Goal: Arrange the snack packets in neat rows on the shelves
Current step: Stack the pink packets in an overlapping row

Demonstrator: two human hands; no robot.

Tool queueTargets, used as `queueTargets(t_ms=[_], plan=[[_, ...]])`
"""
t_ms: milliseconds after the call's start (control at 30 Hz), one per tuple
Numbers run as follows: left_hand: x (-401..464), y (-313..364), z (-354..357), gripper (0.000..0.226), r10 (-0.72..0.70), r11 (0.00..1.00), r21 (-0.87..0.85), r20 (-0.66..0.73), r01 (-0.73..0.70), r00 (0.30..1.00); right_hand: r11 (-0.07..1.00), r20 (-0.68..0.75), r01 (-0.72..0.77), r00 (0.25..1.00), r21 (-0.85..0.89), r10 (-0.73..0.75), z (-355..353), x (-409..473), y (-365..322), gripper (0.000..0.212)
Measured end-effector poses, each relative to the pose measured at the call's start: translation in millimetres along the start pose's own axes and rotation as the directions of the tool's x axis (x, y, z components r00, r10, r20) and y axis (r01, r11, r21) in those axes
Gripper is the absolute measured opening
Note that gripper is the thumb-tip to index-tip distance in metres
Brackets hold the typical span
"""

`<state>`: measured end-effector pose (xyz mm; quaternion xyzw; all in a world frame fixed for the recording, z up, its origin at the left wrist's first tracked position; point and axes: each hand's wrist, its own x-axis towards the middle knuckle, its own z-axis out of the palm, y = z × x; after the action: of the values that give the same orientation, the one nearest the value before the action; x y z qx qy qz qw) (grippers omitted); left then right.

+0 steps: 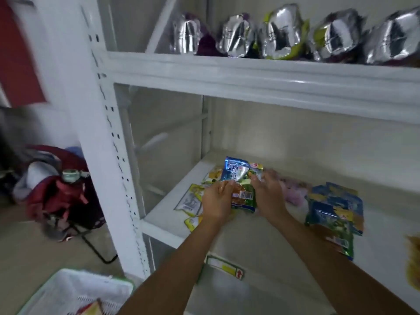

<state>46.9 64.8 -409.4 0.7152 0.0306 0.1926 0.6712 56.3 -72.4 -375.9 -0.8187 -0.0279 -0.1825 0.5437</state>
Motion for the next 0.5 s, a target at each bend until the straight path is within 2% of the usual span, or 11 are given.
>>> queueTargets(t_ms=[67,133,267,400,500], plan=[[-11,20,-22,0.036,-0.052,0.997,0.058,-0.041,0.055,0.998,0.993,0.078,-0.025,0.996,-0.113,0.034,11,-6,-25,0.024],[-23,41,-48,0.033,-0.098,0.987,0.121,-0.096,0.110,0.990,0.990,0.150,-0.050,0.986,-0.135,0.070,20,-17,-49,0.036],[-49,86,-96,0.032,-0.269,0.946,0.146,-0.154,0.291,0.951,0.979,0.278,-0.091,0.950,-0.181,0.139,30,-46,-104,0.024],[-76,131,-136,0.032,-0.336,0.928,0.096,-0.205,0.360,0.919,0.980,0.392,-0.123,0.903,-0.154,0.175,34,-75,-153,0.023],[-95,149,-157,0.032,-0.364,0.918,0.041,-0.305,0.394,0.880,0.973,0.484,-0.183,0.844,-0.142,0.229,42,-95,-177,0.017]])
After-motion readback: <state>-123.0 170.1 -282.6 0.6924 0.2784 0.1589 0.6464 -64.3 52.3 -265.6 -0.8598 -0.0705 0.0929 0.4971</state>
